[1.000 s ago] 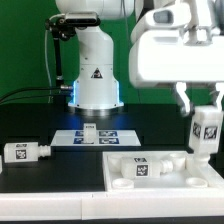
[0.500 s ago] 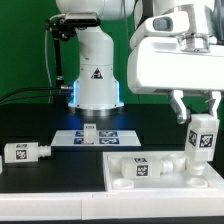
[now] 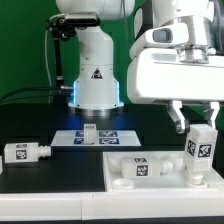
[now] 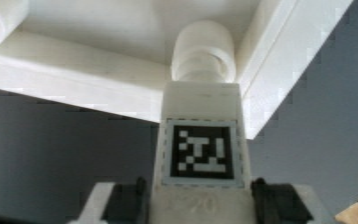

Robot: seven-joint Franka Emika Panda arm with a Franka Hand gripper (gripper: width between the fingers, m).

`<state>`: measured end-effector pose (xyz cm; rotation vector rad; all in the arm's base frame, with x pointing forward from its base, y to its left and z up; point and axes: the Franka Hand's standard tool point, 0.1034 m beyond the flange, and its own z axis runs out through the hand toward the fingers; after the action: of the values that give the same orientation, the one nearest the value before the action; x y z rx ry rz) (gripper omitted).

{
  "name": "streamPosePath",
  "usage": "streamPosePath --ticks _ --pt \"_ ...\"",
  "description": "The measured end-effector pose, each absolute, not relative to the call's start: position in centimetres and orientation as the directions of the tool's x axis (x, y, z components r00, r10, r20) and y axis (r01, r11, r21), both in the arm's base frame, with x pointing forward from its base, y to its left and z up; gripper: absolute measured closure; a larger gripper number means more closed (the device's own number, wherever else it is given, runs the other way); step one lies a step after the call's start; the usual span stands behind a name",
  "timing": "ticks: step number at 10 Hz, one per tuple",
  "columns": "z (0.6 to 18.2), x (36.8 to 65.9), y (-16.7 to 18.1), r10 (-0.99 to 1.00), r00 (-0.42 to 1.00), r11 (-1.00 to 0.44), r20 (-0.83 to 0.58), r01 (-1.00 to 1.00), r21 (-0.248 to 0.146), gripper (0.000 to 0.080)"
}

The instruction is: Assemble one leg

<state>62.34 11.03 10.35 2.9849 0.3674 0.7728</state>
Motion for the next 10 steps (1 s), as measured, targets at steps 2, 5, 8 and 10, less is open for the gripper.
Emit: streamPosePath --ticks 2,5,8,10 --pt "9.5 62.1 11.2 0.243 0.852 -0.97 0.464 0.224 0.096 0.0515" --pt "8.9 62.2 11.2 0.245 0.851 -0.969 0.464 0.224 0.1 0.0515" --pt "8.9 62.3 11.2 0.248 0.836 -0.969 0.489 0.224 0.108 0.0515" --pt "8.9 62.3 11.1 0.248 0.836 -0.969 0.489 0.223 0.108 0.0499"
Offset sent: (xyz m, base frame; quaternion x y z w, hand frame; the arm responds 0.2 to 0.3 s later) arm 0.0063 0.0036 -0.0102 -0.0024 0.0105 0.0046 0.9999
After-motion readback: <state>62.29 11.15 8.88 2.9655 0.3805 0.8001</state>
